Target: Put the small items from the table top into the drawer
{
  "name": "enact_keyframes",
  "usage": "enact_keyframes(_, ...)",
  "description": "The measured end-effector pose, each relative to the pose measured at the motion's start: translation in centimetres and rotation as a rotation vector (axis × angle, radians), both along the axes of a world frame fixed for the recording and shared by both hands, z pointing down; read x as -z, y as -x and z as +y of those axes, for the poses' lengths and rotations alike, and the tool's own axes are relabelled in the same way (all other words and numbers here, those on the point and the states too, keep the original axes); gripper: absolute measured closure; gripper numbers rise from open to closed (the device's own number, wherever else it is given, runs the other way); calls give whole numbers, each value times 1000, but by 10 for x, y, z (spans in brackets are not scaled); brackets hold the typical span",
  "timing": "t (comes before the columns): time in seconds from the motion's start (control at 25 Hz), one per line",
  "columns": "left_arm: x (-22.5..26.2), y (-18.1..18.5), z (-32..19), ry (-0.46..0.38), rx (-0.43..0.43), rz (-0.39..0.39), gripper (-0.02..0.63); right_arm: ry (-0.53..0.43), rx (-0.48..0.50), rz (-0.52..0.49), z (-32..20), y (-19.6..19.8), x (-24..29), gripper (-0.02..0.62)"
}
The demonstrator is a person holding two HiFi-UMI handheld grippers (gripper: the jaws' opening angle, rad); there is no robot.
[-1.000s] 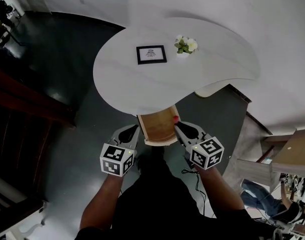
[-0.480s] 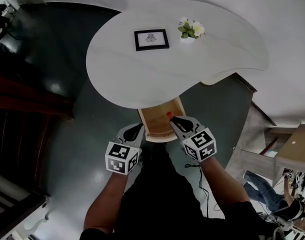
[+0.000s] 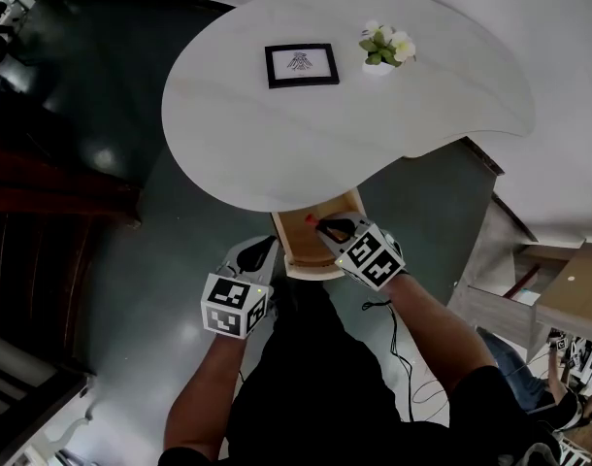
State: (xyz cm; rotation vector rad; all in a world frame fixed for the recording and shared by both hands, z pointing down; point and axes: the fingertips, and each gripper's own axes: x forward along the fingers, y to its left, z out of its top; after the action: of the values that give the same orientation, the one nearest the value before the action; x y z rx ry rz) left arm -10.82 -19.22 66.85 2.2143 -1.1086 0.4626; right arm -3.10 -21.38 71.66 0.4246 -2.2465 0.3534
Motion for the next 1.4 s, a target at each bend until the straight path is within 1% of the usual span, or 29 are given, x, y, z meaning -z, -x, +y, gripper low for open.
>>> enact_keyframes(0.12, -2, 8, -3, 1, 18, -2, 603, 6, 129, 73, 3, 8, -20, 543)
enact_keyframes(0.2, -4, 13, -3, 9, 33, -3, 603, 11, 196, 124, 5, 10, -35, 543)
enact_keyframes(0.4, -14, 20, 2, 36, 50, -7, 603, 11, 329, 250, 5, 8, -73, 542)
enact_keyframes(0.52, -18, 23, 3, 47, 58, -11, 603, 25, 391, 296, 7, 10, -93, 543)
enact_keyframes(0.68, -23, 26, 0, 55, 88, -6, 603, 34, 436, 333, 7, 12, -114, 543)
enact_keyframes(0.92, -30, 24, 2, 66, 92, -4, 603, 40, 521, 381, 13, 13, -134, 543)
enact_keyframes(1.12, -21, 30, -5, 53, 154, 33, 603, 43, 567, 392, 15, 15, -144, 543)
enact_keyframes(1.4, -17, 20, -2, 49, 144, 42, 603, 50, 609, 424, 22, 12, -160, 542)
